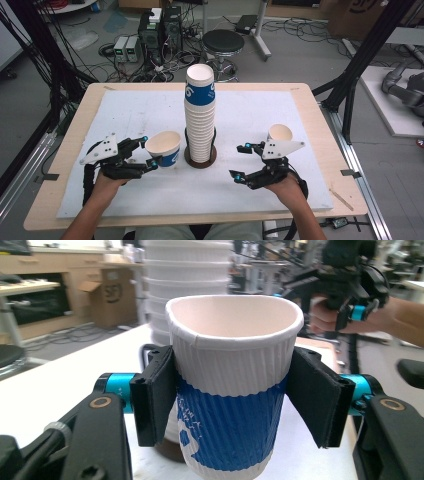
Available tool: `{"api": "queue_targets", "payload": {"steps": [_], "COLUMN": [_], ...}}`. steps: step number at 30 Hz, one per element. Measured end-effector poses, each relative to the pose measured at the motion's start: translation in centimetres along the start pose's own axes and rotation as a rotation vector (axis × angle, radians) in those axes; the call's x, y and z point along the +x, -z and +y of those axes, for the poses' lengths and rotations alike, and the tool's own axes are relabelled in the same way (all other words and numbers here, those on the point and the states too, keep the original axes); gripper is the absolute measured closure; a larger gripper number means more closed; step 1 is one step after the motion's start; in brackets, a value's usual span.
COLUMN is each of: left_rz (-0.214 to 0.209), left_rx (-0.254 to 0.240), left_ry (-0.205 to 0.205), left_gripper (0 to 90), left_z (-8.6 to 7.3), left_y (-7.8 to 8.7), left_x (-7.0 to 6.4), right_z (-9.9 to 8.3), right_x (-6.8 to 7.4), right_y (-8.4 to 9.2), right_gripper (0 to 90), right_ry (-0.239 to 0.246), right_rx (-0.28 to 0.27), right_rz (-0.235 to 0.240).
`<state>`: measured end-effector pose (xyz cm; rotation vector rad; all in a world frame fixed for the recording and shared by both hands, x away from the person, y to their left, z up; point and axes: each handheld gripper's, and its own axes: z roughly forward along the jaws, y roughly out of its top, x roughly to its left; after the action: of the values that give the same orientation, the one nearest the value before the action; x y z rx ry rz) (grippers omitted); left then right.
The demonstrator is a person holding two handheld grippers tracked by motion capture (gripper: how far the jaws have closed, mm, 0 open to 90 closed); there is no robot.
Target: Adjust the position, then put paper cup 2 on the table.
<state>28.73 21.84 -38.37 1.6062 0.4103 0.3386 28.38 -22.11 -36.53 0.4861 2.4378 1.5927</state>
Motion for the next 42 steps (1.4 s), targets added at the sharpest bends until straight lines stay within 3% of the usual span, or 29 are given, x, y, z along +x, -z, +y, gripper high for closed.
{"api": "queue_targets", "payload": {"steps": [10, 16, 20, 28, 42], "left_rz": [0.149, 0.253, 0.290, 0.326, 0.352], "left_rx": [-0.047, -0.070, -0.077, -0.068, -0.090], "left_ry": [0.014, 0.021, 0.023, 0.011, 0.017], "left_gripper": [36.9, 36.8, 36.9, 36.8, 36.6], "left_z": [-0.1, -0.3, -0.4, -0.3, -0.5], "left_y": [2.1, 3.4, 4.0, 4.7, 4.7], "left_x": [1.5, 2.6, 3.1, 3.3, 4.1], "right_z": [-1.8, -2.3, -2.5, -3.0, -3.1], "right_x": [-1.0, -1.3, -1.5, -1.7, -1.5], "right_y": [2.1, 2.9, 3.2, 3.8, 4.0], "right_gripper": [21.2, 21.2, 21.2, 21.2, 21.2], "right_ry": [-0.033, -0.048, -0.057, -0.080, -0.083], "right_rx": [0.003, -0.003, -0.009, -0.013, -0.016], "right_rz": [-0.119, -0.161, -0.183, -0.208, -0.219]}}
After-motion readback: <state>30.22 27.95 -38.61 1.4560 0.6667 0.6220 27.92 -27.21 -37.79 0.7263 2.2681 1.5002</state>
